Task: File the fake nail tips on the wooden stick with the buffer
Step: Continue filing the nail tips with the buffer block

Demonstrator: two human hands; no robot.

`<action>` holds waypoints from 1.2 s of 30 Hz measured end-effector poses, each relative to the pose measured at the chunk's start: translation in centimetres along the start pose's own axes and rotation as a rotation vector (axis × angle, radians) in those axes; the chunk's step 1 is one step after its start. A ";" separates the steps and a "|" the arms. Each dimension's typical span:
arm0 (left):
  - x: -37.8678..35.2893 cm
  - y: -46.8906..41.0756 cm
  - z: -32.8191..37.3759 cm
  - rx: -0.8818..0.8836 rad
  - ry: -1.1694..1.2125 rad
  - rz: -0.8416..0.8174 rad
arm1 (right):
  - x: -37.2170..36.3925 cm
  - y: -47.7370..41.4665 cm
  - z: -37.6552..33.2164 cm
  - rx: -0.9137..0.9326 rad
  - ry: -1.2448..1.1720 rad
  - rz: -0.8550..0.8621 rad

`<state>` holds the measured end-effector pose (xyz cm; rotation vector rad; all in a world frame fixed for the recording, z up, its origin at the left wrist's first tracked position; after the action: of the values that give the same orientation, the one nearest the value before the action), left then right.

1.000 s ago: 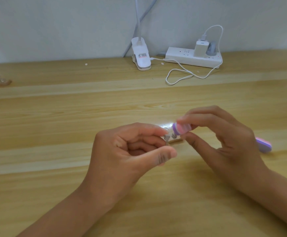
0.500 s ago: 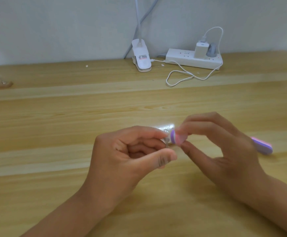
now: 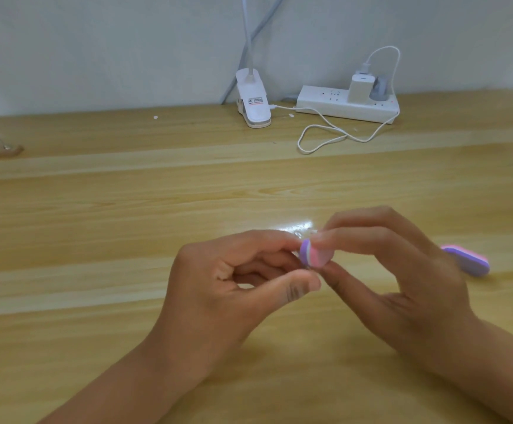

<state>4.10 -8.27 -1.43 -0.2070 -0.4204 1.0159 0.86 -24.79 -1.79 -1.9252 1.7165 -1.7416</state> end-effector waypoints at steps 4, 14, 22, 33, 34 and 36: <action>0.3 0.1 -0.2 0.016 0.016 0.026 | 0.8 0.0 1.2 -0.071 -0.033 0.000; 0.2 0.0 -0.2 0.008 0.047 0.033 | 1.2 -0.1 0.4 -0.044 0.028 0.105; 0.2 -0.1 -0.5 0.018 0.073 0.014 | 0.9 0.0 0.5 -0.040 -0.038 0.061; 0.0 -0.2 -0.7 0.016 0.199 -0.046 | 0.6 0.2 -0.8 0.039 0.065 0.065; 0.2 -0.2 -0.8 0.023 0.209 -0.035 | 0.6 0.2 -0.4 0.014 0.066 0.059; 0.5 -0.2 -0.8 0.025 0.214 -0.027 | 0.9 0.1 0.3 -0.042 0.016 0.083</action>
<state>4.81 -7.90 -1.92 -0.2837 -0.2157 0.9610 0.80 -25.66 -1.32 -1.8328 1.8247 -1.7110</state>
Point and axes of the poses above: each hand's wrist, its own y-axis away from the middle knuckle, its own x-axis out of the back of the hand, z = x × y, the point moved 5 cm from there along -y, towards the middle knuckle, and after that the axes turned 12 degrees about -z, right-handed, at the moved point
